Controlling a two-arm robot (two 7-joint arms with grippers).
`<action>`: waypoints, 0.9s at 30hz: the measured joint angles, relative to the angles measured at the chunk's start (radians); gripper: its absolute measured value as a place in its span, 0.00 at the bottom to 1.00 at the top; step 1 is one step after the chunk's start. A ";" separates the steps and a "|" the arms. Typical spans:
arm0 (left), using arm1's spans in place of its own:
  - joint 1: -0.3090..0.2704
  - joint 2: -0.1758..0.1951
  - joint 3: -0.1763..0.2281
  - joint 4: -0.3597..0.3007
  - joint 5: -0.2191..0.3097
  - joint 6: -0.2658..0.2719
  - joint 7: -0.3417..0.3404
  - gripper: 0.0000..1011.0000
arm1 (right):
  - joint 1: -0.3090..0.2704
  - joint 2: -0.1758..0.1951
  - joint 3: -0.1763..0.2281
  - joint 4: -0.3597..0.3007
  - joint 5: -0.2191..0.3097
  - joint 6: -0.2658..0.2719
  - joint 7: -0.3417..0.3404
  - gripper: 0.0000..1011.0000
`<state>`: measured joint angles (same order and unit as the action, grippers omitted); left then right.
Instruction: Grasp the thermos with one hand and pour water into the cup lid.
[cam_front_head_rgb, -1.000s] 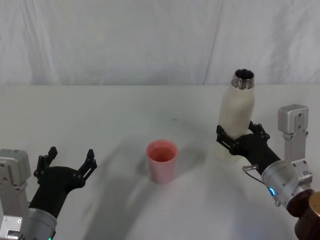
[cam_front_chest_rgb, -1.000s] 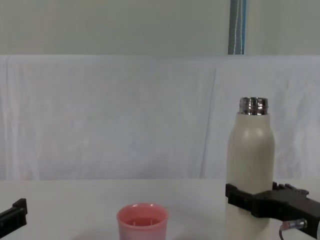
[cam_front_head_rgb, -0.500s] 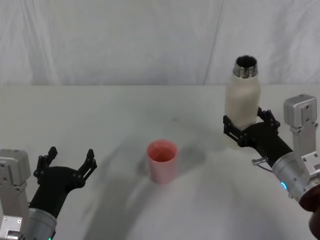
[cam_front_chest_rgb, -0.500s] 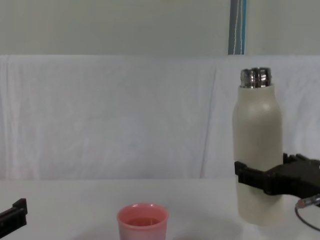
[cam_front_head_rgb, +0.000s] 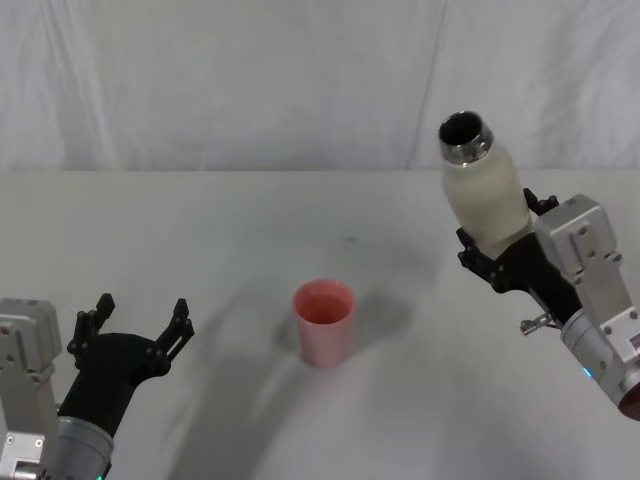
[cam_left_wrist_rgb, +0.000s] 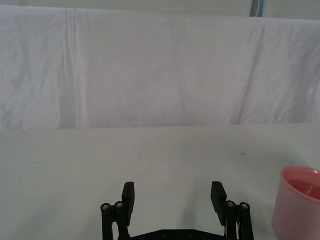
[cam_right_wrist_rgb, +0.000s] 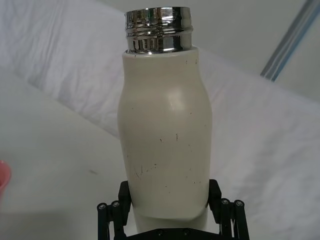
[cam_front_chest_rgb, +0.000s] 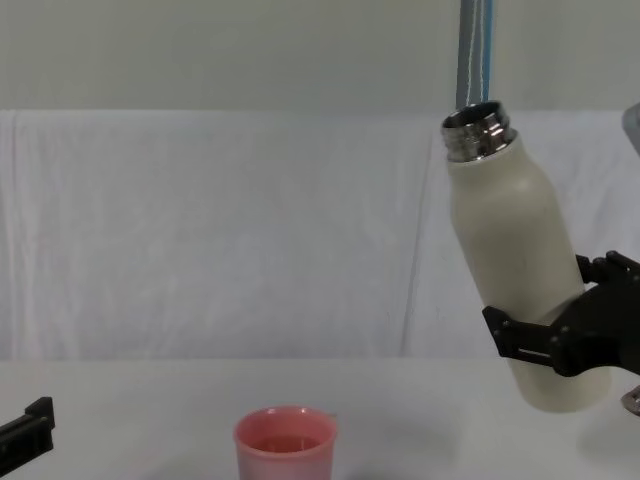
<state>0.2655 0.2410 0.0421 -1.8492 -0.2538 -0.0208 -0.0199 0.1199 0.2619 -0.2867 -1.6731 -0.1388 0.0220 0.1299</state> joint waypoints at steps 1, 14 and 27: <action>0.000 0.000 0.000 0.000 0.000 0.000 0.000 0.99 | -0.004 0.006 -0.005 -0.010 -0.027 -0.001 -0.006 0.94; 0.000 0.000 0.000 0.000 0.000 0.000 0.000 0.99 | -0.043 0.044 -0.071 -0.065 -0.279 -0.036 -0.065 0.94; 0.000 0.000 0.000 0.000 0.000 0.000 0.000 0.99 | -0.050 0.047 -0.141 -0.041 -0.498 -0.070 -0.121 0.94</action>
<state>0.2655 0.2410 0.0421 -1.8492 -0.2538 -0.0208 -0.0199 0.0703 0.3090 -0.4277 -1.7138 -0.6370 -0.0483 0.0093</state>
